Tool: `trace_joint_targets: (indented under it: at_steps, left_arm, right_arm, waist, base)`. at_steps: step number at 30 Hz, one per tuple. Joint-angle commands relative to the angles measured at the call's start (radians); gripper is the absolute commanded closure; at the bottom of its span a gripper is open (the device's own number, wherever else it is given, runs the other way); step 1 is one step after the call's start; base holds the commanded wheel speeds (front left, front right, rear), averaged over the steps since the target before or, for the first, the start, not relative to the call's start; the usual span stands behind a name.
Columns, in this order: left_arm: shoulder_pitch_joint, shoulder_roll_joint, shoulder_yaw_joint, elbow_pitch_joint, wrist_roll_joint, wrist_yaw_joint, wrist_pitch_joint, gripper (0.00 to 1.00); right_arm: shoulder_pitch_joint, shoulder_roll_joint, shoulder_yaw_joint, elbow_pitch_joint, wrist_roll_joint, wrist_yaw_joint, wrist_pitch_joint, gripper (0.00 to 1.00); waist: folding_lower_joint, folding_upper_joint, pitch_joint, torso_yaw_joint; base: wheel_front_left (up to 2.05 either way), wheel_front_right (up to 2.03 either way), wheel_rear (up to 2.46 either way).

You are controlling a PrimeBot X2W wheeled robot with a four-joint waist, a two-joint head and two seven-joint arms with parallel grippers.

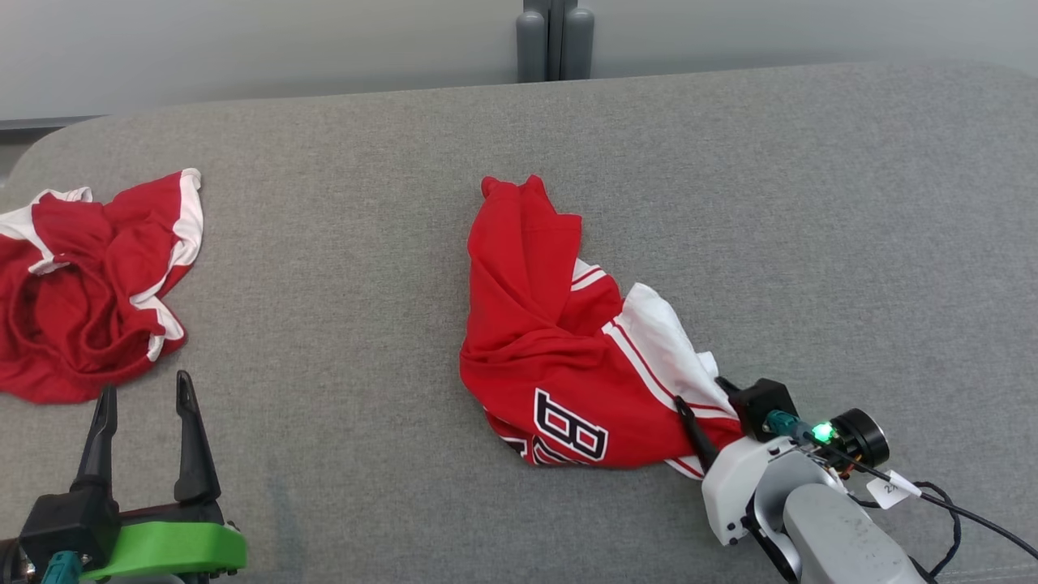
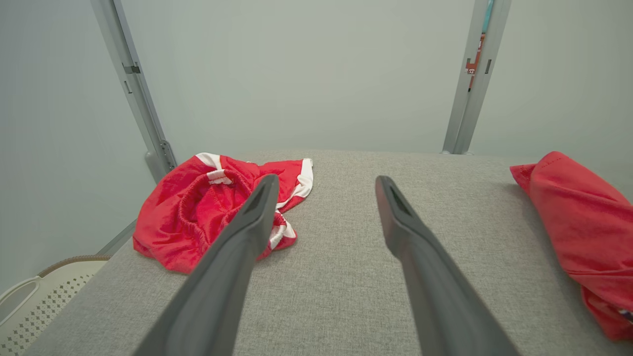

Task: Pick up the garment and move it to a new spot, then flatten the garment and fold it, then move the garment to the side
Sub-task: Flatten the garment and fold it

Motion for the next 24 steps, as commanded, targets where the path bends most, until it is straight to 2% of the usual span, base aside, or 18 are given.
trace_joint_targets:
  at_steps: [1,9,18,24]
  left_arm:
    - [-0.013,-0.002,0.001,0.002,0.005,-0.005,-0.003,0.0]
    - [-0.022,-0.004,0.008,0.004,0.011,-0.008,-0.003,0.0]
    - [-0.034,-0.005,0.0,-0.005,0.016,-0.012,-0.003,0.0]
    - [-0.041,-0.005,-0.001,-0.001,0.008,-0.013,-0.003,0.0]
  right_arm:
    - [0.019,0.001,0.018,0.039,0.01,-0.001,0.01,1.0]
    - [-0.111,-0.064,-0.006,0.048,0.015,-0.001,-0.049,1.0]
    - [-0.314,-0.201,-0.139,0.048,-0.067,-0.001,-0.072,1.0]
    - [-0.359,-0.239,-0.236,-0.044,-0.154,-0.001,-0.071,1.0]
  waist:
    - [0.0,0.0,-0.001,0.001]
    - [0.0,0.0,-0.005,-0.005]
    - [0.0,0.0,0.0,-0.006]
    - [0.0,0.0,0.005,-0.01]
  base:
    - [0.0,0.0,0.0]
    - [0.0,0.0,0.0]
    - [0.0,0.0,0.0]
    - [0.0,0.0,0.0]
